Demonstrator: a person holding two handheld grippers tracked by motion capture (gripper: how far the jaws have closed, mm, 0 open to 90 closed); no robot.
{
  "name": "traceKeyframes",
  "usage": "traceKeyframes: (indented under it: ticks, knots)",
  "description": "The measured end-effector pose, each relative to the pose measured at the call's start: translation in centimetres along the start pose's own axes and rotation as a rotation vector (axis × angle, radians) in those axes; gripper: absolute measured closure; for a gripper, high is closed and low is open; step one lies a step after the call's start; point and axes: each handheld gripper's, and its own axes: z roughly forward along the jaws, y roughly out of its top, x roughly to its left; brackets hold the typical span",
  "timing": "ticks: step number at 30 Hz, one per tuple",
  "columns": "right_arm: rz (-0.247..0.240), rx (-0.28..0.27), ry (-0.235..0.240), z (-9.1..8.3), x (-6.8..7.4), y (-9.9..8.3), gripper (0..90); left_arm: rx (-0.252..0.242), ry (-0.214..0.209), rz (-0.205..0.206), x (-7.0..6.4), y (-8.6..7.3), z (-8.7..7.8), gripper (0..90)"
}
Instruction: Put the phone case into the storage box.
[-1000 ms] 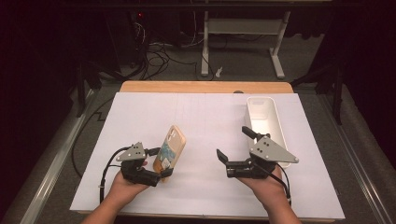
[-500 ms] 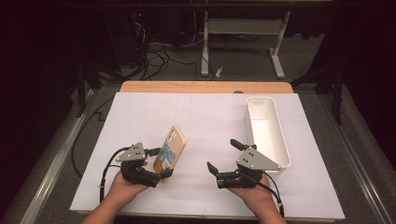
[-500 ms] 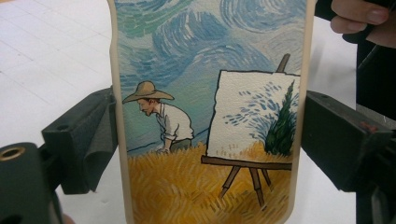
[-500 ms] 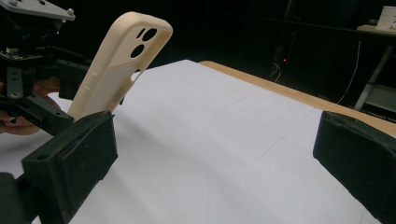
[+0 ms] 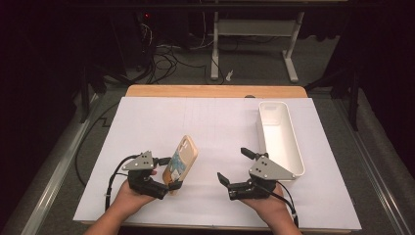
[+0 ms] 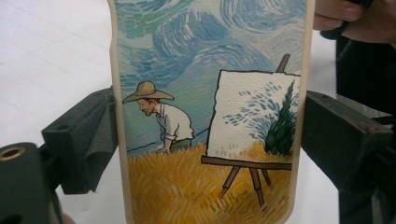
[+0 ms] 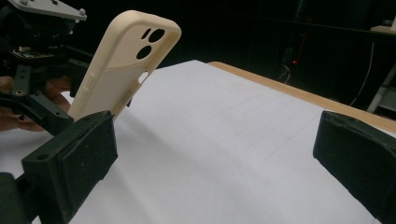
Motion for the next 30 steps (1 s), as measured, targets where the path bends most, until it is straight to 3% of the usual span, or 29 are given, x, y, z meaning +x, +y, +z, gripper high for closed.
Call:
traceKeyframes:
  ticks: [11,30]
  knots:
    - [0.024,-0.013,0.086,0.1,0.3,0.0,0.2,0.057,-0.07,0.015,-0.6,-0.4,0.0,11.8]
    - [0.058,-0.014,0.205,0.4,0.7,-0.1,0.1,0.122,-0.143,0.027,-1.3,-1.2,0.3,11.7]
